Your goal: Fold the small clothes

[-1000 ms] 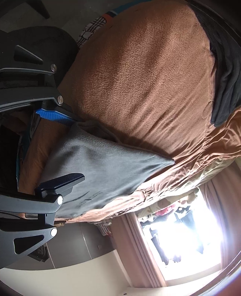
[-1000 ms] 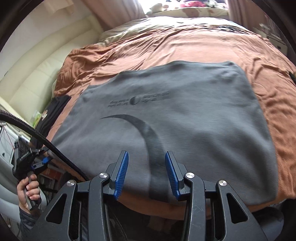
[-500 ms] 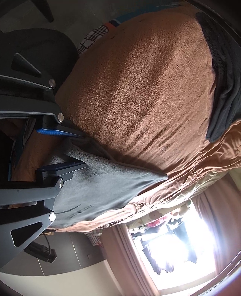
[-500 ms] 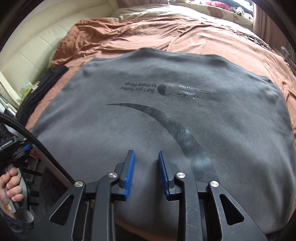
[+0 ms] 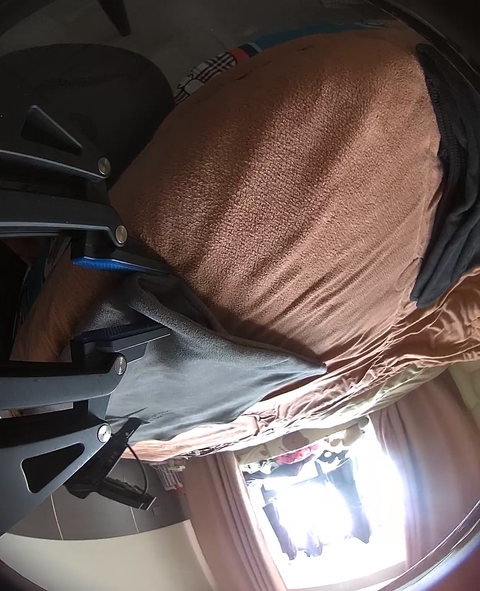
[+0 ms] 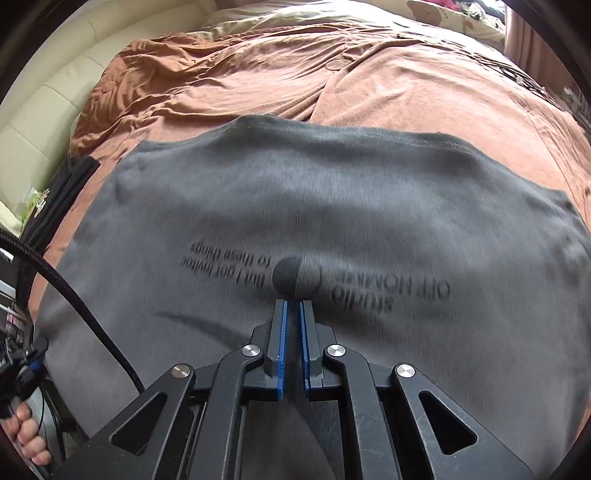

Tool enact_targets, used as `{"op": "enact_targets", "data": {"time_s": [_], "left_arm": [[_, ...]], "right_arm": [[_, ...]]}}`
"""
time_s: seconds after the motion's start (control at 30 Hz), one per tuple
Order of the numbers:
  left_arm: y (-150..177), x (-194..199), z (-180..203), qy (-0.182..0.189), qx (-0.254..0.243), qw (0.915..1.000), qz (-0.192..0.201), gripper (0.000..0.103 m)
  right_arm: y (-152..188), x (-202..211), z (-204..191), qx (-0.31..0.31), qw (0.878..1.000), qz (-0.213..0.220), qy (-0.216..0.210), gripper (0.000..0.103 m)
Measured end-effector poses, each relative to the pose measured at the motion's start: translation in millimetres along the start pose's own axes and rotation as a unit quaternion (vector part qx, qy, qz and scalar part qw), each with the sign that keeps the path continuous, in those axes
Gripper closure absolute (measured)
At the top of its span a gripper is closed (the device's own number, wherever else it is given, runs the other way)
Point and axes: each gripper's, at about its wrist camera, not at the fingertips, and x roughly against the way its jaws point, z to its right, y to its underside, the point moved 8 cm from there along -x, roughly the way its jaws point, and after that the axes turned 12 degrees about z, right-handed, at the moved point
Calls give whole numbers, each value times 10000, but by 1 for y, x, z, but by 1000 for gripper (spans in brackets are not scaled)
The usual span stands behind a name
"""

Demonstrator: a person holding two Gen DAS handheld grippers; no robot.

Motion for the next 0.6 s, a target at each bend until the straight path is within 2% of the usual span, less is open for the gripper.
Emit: {"op": "enact_targets", "data": {"time_s": [0.27, 0.6], "left_arm": [[0, 2, -7, 79, 406, 9991, 55, 77], [2, 4, -6, 72, 383, 9992, 94, 77]], "right_arm": [[-38, -35, 5, 144, 9998, -58, 149, 100], [-68, -72, 18, 145, 9988, -103, 459, 100]]}}
